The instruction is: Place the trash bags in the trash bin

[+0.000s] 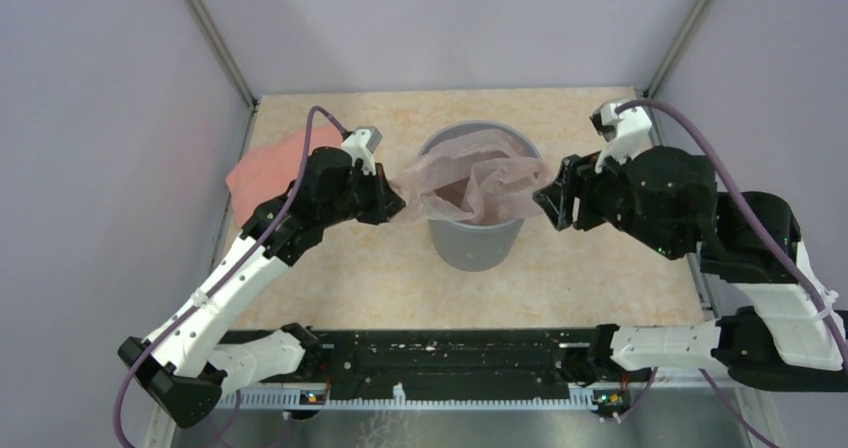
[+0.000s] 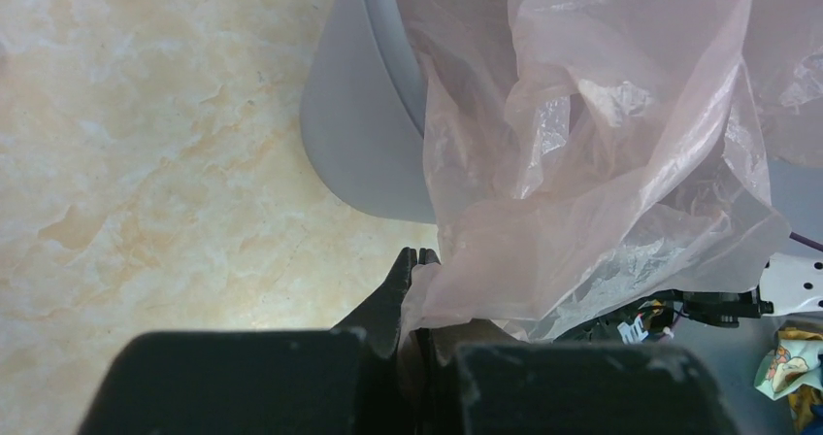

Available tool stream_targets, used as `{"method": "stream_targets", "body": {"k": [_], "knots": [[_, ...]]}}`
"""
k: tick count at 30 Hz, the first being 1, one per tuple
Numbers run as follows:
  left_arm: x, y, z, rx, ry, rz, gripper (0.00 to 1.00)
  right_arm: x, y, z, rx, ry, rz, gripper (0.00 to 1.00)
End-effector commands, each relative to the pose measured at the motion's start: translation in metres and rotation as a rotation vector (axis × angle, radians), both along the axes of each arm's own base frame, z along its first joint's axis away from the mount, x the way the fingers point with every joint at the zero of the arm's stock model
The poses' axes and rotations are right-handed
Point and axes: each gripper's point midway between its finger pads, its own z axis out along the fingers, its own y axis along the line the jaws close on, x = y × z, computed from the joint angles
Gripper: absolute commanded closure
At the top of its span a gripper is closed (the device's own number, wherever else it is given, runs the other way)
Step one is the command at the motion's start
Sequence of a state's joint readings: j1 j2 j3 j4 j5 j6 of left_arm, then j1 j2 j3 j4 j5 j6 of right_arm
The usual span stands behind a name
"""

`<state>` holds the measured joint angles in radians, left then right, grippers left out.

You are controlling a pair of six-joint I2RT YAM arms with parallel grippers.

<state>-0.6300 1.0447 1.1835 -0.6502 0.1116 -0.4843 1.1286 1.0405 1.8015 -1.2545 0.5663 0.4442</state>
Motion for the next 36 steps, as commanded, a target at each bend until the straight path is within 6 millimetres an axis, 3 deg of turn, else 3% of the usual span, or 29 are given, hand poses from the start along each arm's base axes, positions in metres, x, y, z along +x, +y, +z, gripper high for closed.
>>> {"method": "stream_targets", "body": {"k": [1, 6, 8, 11, 18, 23, 29, 36], "knots": [[-0.001, -0.004, 0.009, -0.038, -0.034, -0.018, 1.0, -0.01, 0.042, 0.045, 0.1, -0.042, 0.2, 0.45], [-0.001, -0.004, 0.011, -0.04, -0.041, -0.021, 1.0, 0.009, 0.065, 0.076, 0.089, -0.12, 0.206, 0.43], [0.0, -0.004, 0.012, -0.038, -0.043, -0.018, 1.0, 0.018, 0.082, 0.071, 0.039, -0.125, 0.219, 0.43], [0.0, -0.004, 0.014, -0.036, -0.05, -0.018, 1.0, 0.039, 0.101, 0.046, -0.098, -0.12, 0.198, 0.43], [0.001, -0.004, 0.014, -0.033, -0.049, -0.017, 1.0, 0.083, 0.076, 0.005, -0.314, -0.135, 0.026, 0.46], [0.002, -0.003, 0.014, -0.029, -0.05, -0.014, 1.0, 0.085, 0.069, -0.012, -0.371, -0.122, 0.008, 0.49], [0.003, -0.004, 0.013, -0.023, -0.047, -0.018, 1.0, 0.087, 0.052, -0.019, -0.431, -0.137, -0.037, 0.5], [0.004, -0.005, 0.015, -0.026, -0.049, -0.016, 1.0, 0.092, 0.048, -0.035, -0.51, -0.14, -0.04, 0.49]]}}
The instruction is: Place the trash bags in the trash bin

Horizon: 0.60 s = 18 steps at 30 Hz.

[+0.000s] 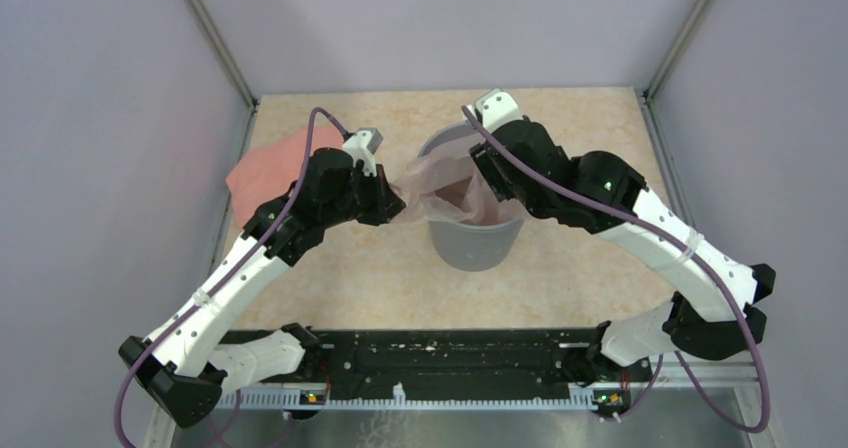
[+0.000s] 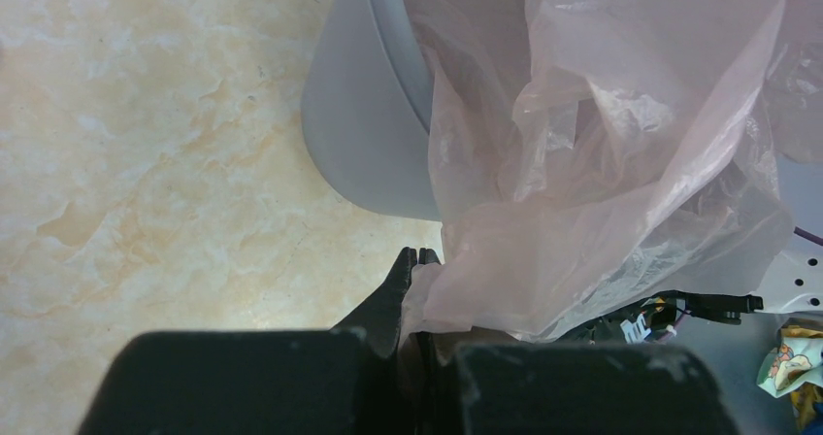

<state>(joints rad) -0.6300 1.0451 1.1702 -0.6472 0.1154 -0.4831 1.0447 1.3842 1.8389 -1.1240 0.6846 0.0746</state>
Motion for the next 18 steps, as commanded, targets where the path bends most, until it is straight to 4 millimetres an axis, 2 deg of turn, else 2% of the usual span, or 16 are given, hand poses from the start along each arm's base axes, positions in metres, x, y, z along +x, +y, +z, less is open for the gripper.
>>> {"method": "stream_targets", "body": {"k": [1, 7, 9, 12, 14, 18], "knots": [[0.004, -0.005, 0.02, -0.032, -0.057, -0.011, 1.0, 0.007, -0.006, 0.005, -0.018, -0.047, -0.014, 0.5], [0.006, -0.005, 0.021, -0.031, -0.056, -0.008, 1.0, 0.004, -0.004, 0.002, -0.012, -0.019, -0.001, 0.55], [0.006, -0.004, 0.022, -0.03, -0.057, -0.004, 1.0, 0.0, -0.004, 0.004, 0.002, -0.004, 0.008, 0.65], [0.008, -0.005, 0.022, -0.028, -0.059, 0.002, 1.0, -0.01, -0.001, 0.011, 0.054, 0.028, 0.049, 0.88], [0.009, -0.005, 0.024, -0.028, -0.059, 0.001, 1.0, -0.017, 0.001, 0.014, 0.083, 0.05, 0.078, 0.99], [0.01, -0.005, 0.026, -0.023, -0.063, 0.005, 1.0, -0.035, 0.006, 0.019, 0.158, 0.104, 0.155, 1.0]]}}
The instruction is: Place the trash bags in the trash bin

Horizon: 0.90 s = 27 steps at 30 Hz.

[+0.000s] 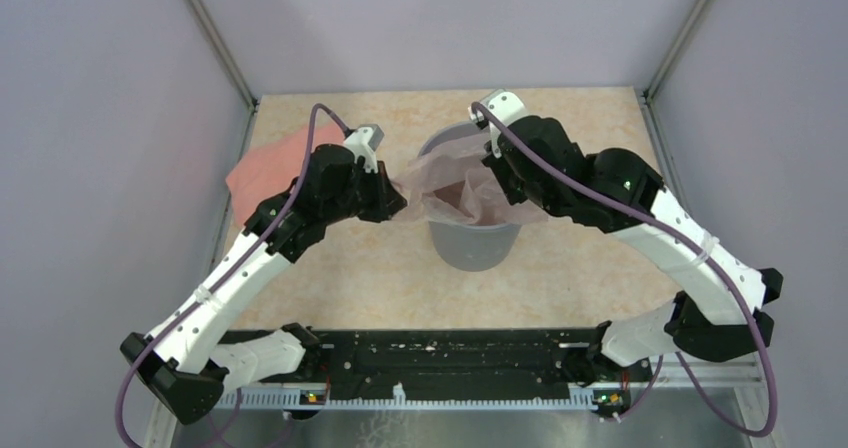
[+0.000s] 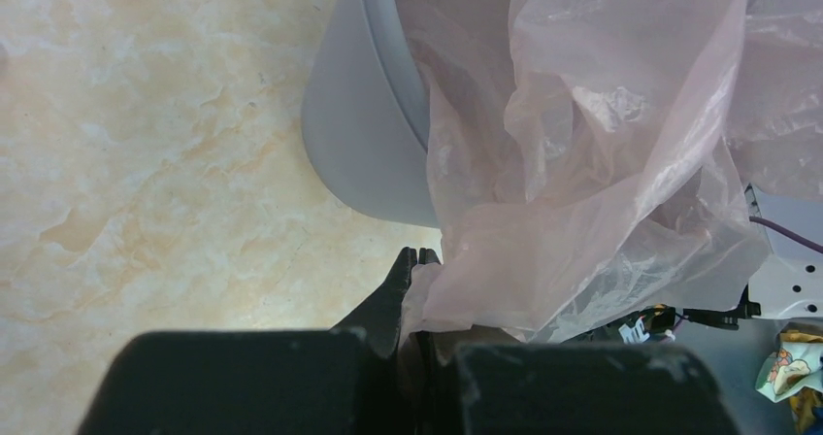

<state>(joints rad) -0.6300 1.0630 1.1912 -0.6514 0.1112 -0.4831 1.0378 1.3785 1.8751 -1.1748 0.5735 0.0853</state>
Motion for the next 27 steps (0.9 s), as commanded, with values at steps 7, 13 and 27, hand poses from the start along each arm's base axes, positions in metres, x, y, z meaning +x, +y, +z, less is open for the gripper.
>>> {"method": "stream_targets", "body": {"k": [7, 13, 27], "knots": [[0.011, -0.002, 0.02, -0.011, -0.059, 0.018, 1.0, -0.072, 0.015, 0.002, 0.245, 0.212, 0.272, 1.0], [0.016, 0.004, 0.009, 0.026, -0.04, 0.05, 1.0, -0.106, -0.003, -0.061, 0.243, 0.381, 0.257, 1.0], [0.035, 0.009, -0.039, 0.071, 0.053, 0.11, 1.0, -0.078, -0.091, -0.13, 0.119, 0.289, -0.266, 1.0]]}}
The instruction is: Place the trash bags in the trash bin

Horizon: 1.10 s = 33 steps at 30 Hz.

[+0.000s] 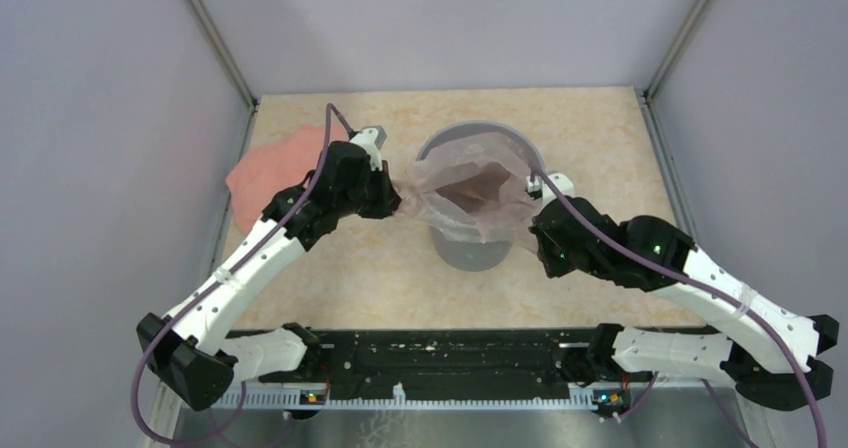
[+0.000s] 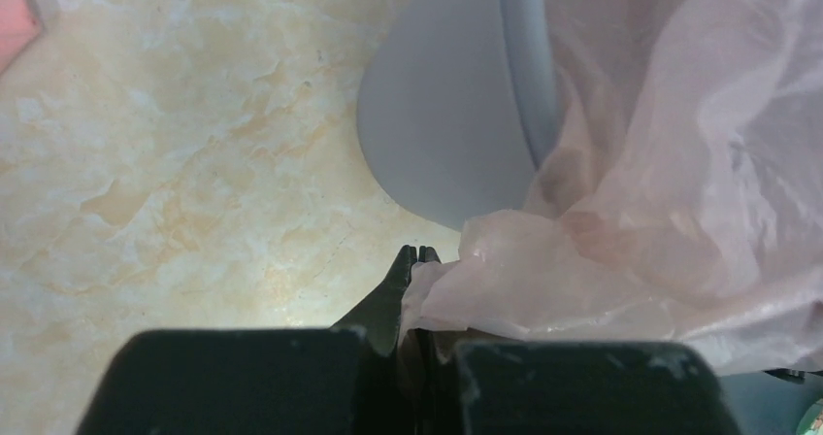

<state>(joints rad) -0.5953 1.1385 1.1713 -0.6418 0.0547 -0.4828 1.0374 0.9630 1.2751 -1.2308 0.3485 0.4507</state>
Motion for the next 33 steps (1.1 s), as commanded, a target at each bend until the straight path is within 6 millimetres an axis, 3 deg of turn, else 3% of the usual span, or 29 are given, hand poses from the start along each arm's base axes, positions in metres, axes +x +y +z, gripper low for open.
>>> {"method": "stream_targets", "body": {"k": [1, 8, 12, 17, 20, 26, 33], "knots": [[0.012, 0.0, -0.011, 0.001, 0.008, 0.033, 1.0, 0.018, -0.031, -0.009, -0.057, -0.071, -0.202, 1.0], [0.025, -0.003, -0.019, -0.004, 0.017, 0.043, 1.0, 0.038, -0.037, -0.022, -0.019, -0.085, -0.29, 1.0], [0.026, -0.009, -0.013, -0.009, 0.023, 0.017, 0.91, 0.041, -0.031, -0.003, 0.032, -0.108, -0.266, 0.98], [0.023, -0.004, -0.002, -0.01, -0.02, 0.009, 0.67, 0.037, -0.033, 0.029, 0.104, -0.154, -0.245, 0.52], [0.017, -0.001, 0.007, -0.016, -0.042, -0.006, 0.59, 0.031, -0.037, 0.047, 0.158, -0.184, -0.233, 0.32], [0.0, 0.006, 0.024, -0.034, -0.087, -0.035, 0.47, 0.027, -0.039, 0.079, 0.222, -0.239, -0.196, 0.18], [-0.02, 0.016, 0.044, -0.044, -0.126, -0.064, 0.34, 0.036, -0.024, 0.114, 0.28, -0.315, -0.133, 0.14]]}}
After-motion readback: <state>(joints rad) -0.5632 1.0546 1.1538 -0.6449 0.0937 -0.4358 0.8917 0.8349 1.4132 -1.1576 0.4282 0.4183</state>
